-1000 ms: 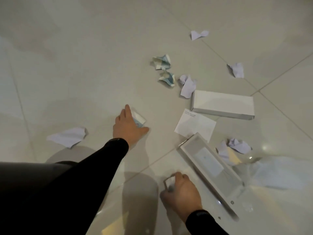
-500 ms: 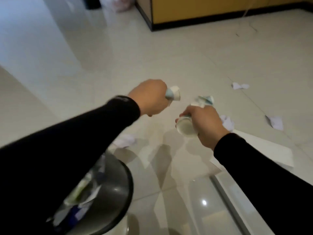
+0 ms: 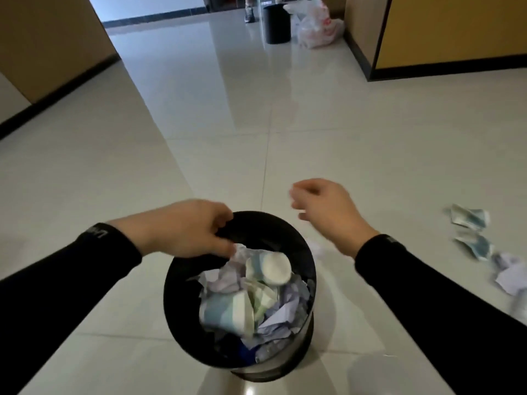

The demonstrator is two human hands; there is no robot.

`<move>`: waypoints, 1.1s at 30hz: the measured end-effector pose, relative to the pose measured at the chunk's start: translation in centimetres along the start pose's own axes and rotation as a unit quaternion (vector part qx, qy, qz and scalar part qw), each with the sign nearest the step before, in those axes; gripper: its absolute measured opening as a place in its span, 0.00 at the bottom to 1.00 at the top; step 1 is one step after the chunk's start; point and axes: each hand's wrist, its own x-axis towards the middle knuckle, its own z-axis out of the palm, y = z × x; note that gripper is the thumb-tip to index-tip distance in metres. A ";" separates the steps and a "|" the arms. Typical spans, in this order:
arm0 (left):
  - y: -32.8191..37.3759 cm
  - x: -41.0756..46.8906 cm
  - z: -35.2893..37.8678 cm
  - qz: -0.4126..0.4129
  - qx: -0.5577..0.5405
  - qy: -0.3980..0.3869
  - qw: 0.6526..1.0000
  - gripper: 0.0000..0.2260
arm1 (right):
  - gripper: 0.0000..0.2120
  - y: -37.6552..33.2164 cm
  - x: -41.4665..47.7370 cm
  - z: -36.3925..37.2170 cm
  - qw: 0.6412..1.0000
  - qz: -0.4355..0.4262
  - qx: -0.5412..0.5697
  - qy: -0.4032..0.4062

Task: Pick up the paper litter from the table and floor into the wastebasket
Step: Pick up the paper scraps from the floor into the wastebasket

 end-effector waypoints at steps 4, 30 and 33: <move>1.4 4.0 0.7 0.045 -0.085 0.134 0.986 0.12 | 0.14 7.1 3.5 -2.6 0.992 0.077 -0.085 0.060; 0.9 7.1 0.6 0.033 -0.292 0.297 0.909 0.07 | 0.11 6.6 6.9 0.4 0.991 -0.133 0.000 0.036; 0.2 5.6 -1.5 0.015 -0.335 0.357 0.872 0.08 | 0.11 1.0 3.1 0.8 0.976 -0.203 -0.043 -0.070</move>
